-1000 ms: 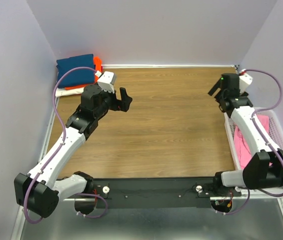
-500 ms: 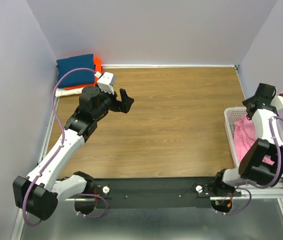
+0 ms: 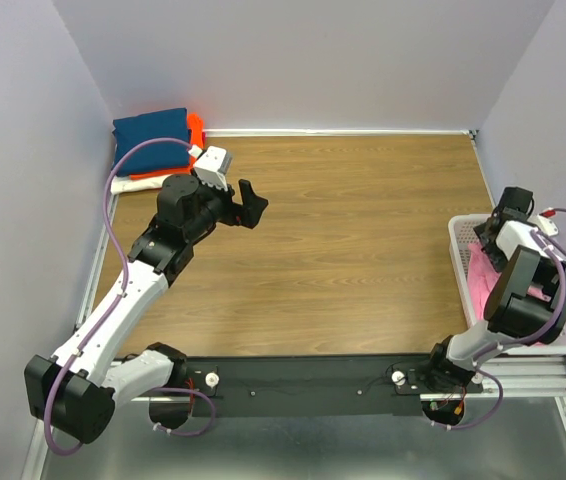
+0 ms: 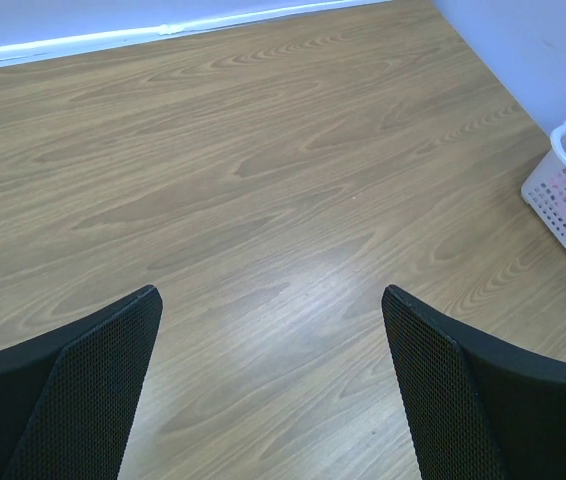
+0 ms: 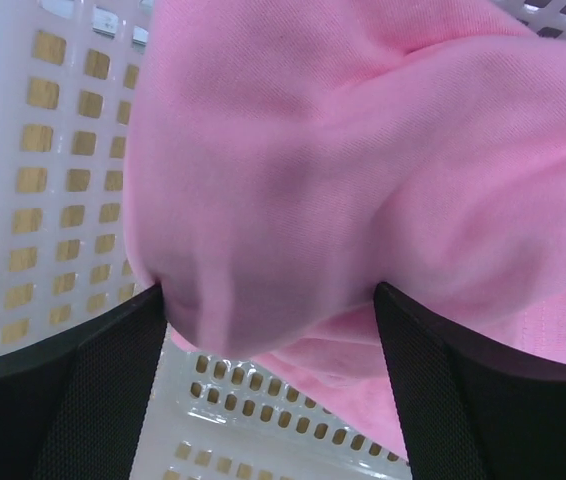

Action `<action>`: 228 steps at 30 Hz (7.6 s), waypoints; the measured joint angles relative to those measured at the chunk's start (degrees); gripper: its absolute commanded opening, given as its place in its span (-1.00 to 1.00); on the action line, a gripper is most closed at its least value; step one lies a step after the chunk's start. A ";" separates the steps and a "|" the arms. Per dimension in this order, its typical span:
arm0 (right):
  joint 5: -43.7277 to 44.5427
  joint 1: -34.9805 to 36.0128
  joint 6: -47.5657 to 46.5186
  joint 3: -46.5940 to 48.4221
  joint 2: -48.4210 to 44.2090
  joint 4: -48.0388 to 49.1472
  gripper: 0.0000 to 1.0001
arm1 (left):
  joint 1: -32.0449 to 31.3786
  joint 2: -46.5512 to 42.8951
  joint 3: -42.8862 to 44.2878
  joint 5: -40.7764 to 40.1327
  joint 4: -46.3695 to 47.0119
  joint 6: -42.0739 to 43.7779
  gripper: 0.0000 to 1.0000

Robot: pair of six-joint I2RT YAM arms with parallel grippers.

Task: Fold and stack the t-shirts
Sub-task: Grab the tshirt from the pile, then move the tshirt to the center of the board, then flatten the tshirt out

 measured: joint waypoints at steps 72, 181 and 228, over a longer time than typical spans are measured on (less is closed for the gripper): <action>-21.79 48.22 -10.27 23.93 -11.87 1.81 0.35 | 0.61 -1.36 -0.02 -6.64 -1.77 -0.66 0.97; -7.21 49.16 -5.86 -3.52 -13.46 4.72 -0.99 | -6.69 30.38 -19.41 -13.81 25.40 -20.63 -0.58; -7.06 33.09 -16.90 60.15 -0.52 -5.92 -0.99 | 30.56 29.62 36.48 10.62 3.30 -23.34 -1.00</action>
